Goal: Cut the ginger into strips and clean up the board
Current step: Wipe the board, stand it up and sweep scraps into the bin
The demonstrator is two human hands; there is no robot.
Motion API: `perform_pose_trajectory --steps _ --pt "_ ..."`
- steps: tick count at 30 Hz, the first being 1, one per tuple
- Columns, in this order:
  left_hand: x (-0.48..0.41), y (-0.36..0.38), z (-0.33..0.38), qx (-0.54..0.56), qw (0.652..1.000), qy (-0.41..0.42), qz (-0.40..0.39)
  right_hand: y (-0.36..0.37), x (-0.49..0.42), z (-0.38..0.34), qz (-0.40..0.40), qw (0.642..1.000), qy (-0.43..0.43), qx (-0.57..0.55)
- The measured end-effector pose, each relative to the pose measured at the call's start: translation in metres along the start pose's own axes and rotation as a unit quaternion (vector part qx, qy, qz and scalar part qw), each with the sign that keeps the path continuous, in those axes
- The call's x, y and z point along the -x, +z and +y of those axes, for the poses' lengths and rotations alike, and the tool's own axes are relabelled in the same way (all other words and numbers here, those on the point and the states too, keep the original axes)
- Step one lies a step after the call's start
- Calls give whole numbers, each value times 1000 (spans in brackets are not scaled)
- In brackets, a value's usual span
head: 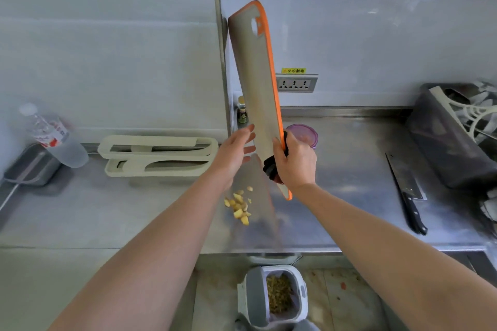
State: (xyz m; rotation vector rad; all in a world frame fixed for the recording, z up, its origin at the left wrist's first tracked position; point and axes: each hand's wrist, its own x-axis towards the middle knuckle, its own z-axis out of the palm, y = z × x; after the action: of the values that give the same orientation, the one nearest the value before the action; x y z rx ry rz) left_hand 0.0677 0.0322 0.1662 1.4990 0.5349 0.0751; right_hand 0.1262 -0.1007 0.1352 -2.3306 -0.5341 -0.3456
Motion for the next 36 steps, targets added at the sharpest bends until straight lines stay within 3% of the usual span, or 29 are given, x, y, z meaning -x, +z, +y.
perform_pose_trajectory --steps 7,10,13,16,19,22,29,36 --pt "-31 -2 15 2 999 34 -37 30 -23 -2 12 999 -18 -24" --pt "-40 0 20 7 997 58 -45 30 -29 1 -21 999 -31 -24" --pt "-45 -1 22 -7 995 97 -7 26 -35 3 -131 988 -55 -54" --pt "-44 -8 18 -29 992 115 42 27 -44 -5 -287 954 -36 -76" --pt "-41 -11 16 -72 987 132 61 33 -56 -11 -416 908 50 -17" --pt "-41 -9 18 -147 969 179 88 34 -57 -13 -497 865 62 42" --pt "-43 6 28 -207 939 258 94 27 -46 7 -369 927 48 35" --pt "-51 6 16 -190 942 259 98 38 -56 13 -339 938 29 58"
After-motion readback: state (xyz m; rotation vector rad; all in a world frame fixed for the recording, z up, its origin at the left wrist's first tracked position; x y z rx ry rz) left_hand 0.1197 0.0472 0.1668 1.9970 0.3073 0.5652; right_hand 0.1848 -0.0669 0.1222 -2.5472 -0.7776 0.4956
